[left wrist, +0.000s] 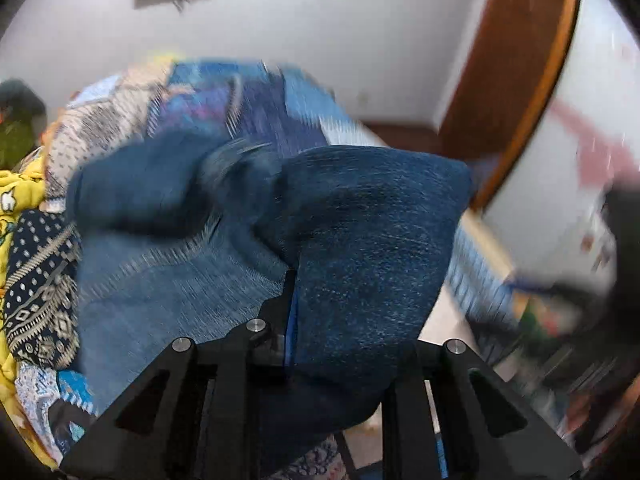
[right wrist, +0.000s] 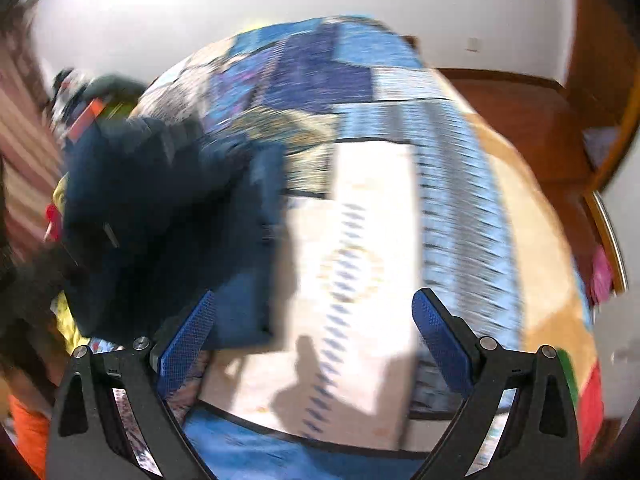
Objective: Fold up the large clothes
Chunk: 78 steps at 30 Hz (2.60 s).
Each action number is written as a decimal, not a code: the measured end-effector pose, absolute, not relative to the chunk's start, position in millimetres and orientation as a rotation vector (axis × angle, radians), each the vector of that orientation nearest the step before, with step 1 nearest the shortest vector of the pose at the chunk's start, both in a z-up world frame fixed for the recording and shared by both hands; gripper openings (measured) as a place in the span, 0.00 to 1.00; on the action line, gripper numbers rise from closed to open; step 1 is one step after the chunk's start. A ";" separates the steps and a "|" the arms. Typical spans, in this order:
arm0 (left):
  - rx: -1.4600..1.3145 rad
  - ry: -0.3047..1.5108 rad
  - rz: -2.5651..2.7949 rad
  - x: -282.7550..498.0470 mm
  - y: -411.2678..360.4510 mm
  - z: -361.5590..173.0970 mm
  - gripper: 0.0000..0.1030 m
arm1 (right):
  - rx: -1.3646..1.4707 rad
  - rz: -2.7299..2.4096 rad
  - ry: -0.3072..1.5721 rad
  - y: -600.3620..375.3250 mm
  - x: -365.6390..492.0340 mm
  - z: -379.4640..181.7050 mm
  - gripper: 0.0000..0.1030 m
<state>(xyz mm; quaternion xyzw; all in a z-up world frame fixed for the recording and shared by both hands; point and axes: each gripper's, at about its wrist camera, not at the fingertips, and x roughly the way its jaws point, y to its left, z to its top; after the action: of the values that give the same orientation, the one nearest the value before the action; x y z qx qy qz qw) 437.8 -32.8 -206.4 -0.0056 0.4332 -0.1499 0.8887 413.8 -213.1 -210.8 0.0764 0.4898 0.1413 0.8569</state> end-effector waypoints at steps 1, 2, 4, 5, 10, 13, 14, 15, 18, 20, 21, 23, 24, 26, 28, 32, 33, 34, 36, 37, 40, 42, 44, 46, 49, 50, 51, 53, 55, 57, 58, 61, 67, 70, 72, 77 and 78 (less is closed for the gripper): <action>0.026 0.936 -0.315 434.2 -38.7 -219.6 0.17 | 0.174 0.282 1.026 -221.5 414.6 -210.8 0.95; 0.054 0.952 -0.322 429.5 -41.3 -228.0 0.17 | 0.186 0.266 1.024 -230.7 415.0 -210.2 0.95; 0.101 0.941 -0.337 417.4 -43.9 -231.1 0.18 | 0.198 0.245 1.020 -243.7 414.7 -208.5 0.95; 0.126 0.936 -0.347 411.6 -45.4 -229.3 0.18 | 0.204 0.238 1.016 -247.9 413.4 -207.4 0.95; 0.117 0.966 -0.392 402.8 -34.6 -223.9 0.22 | 0.219 0.252 0.991 -252.6 402.2 -197.6 0.95; 0.130 0.979 -0.414 394.3 -28.9 -219.2 0.43 | 0.217 0.285 0.967 -244.4 402.1 -191.6 0.95; 0.119 0.984 -0.434 394.4 -27.3 -216.4 0.49 | 0.211 0.302 0.954 -238.5 400.7 -186.5 0.95; 0.106 0.983 -0.452 390.7 -26.6 -212.0 0.60 | 0.201 0.316 0.944 -233.5 400.1 -183.0 0.95; 0.091 0.940 -0.451 372.9 -16.8 -192.8 0.63 | 0.183 0.353 0.916 -218.0 397.7 -174.4 0.95; 0.082 0.905 -0.401 363.1 -3.9 -182.1 0.69 | 0.187 0.391 0.890 -204.4 395.2 -168.7 0.95; 0.075 0.893 -0.372 360.5 4.9 -178.5 0.72 | 0.177 0.410 0.885 -196.6 394.5 -168.6 0.95; 0.060 0.872 -0.295 361.6 24.5 -173.1 0.80 | 0.154 0.434 0.888 -180.8 395.2 -172.6 0.95; 0.057 0.857 -0.242 363.0 37.8 -171.8 0.84 | 0.148 0.445 0.895 -174.3 396.3 -175.8 0.95; 0.052 0.850 -0.144 367.5 61.0 -174.5 0.85 | 0.138 0.465 0.921 -159.4 400.4 -186.5 0.95; 0.047 0.877 -0.091 372.5 75.9 -180.7 0.85 | 0.130 0.475 0.944 -148.3 403.8 -196.4 0.95; 0.016 0.972 -0.042 376.4 99.6 -209.1 0.86 | 0.132 0.446 1.012 -140.6 411.0 -224.8 0.94; -0.001 0.989 -0.047 375.6 103.9 -218.1 0.87 | 0.132 0.430 1.026 -142.5 411.4 -232.6 0.94; -0.024 0.988 -0.051 373.1 107.4 -222.8 0.88 | 0.130 0.416 1.035 -145.9 411.4 -238.6 0.94; -0.062 0.986 -0.056 369.7 112.4 -227.8 0.92 | 0.143 0.414 1.053 -155.3 410.2 -249.8 0.95; -0.074 0.981 -0.054 368.1 113.4 -230.1 0.93 | 0.164 0.427 1.062 -162.8 408.7 -255.8 0.95; -0.087 0.973 -0.054 363.2 112.8 -236.9 0.93 | 0.186 0.417 1.069 -179.2 403.6 -263.2 0.98; -0.085 0.968 -0.051 362.4 112.2 -237.3 0.95 | 0.187 0.421 1.081 -183.9 401.5 -264.3 0.98; -0.074 0.969 -0.050 362.9 111.5 -233.6 0.95 | 0.181 0.419 1.084 -182.8 401.8 -261.1 0.98; -0.051 0.975 -0.052 365.4 110.8 -228.5 0.95 | 0.150 0.412 1.077 -178.1 400.7 -254.5 0.98; -0.001 0.955 -0.048 367.9 110.4 -216.5 0.95 | 0.108 0.427 1.044 -171.0 401.8 -238.6 0.98; 0.011 0.941 -0.041 370.0 112.1 -211.6 0.95 | 0.103 0.438 1.032 -169.6 403.9 -234.8 0.98; 0.018 0.928 -0.037 372.4 114.2 -206.5 0.95 | 0.103 0.457 1.017 -167.7 405.7 -227.3 1.00; 0.009 0.910 -0.040 378.5 119.3 -198.3 0.95 | 0.117 0.485 0.994 -165.7 410.8 -218.3 1.00; -0.019 0.898 -0.047 389.1 127.6 -189.5 0.95 | 0.130 0.508 0.983 -162.5 419.1 -212.5 1.00; -0.039 0.897 -0.041 404.5 135.3 -183.7 0.95 | 0.144 0.523 0.991 -159.2 430.8 -210.2 1.00; -0.053 0.902 -0.047 413.0 138.6 -182.7 0.95 | 0.150 0.530 0.997 -157.4 435.2 -210.9 1.00; -0.105 0.937 -0.091 434.3 144.0 -189.0 0.95 | 0.169 0.572 1.029 -150.3 454.4 -217.0 1.00; -0.246 1.107 -0.197 478.2 148.8 -233.8 0.95 | 0.209 0.621 1.177 -136.9 497.5 -252.2 1.00; -0.353 1.172 -0.271 495.0 150.0 -257.4 0.95 | 0.256 0.655 1.270 -133.1 517.0 -276.5 1.00; -0.381 1.201 -0.320 503.1 146.1 -267.8 0.95 | 0.306 0.698 1.318 -132.0 525.7 -289.7 1.00; -0.408 1.229 -0.396 518.7 135.9 -280.8 0.96 | 0.388 0.776 1.329 -131.0 531.5 -300.2 1.00; -0.414 1.227 -0.403 520.5 134.5 -280.9 0.96 | 0.389 0.783 1.316 -130.3 530.5 -298.9 1.00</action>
<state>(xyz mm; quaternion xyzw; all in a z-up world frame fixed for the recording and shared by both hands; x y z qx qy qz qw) 520.5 134.5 -280.9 -0.1916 0.5675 -0.1866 0.7787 530.5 -130.3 -298.9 0.1748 0.5916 0.3519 0.7040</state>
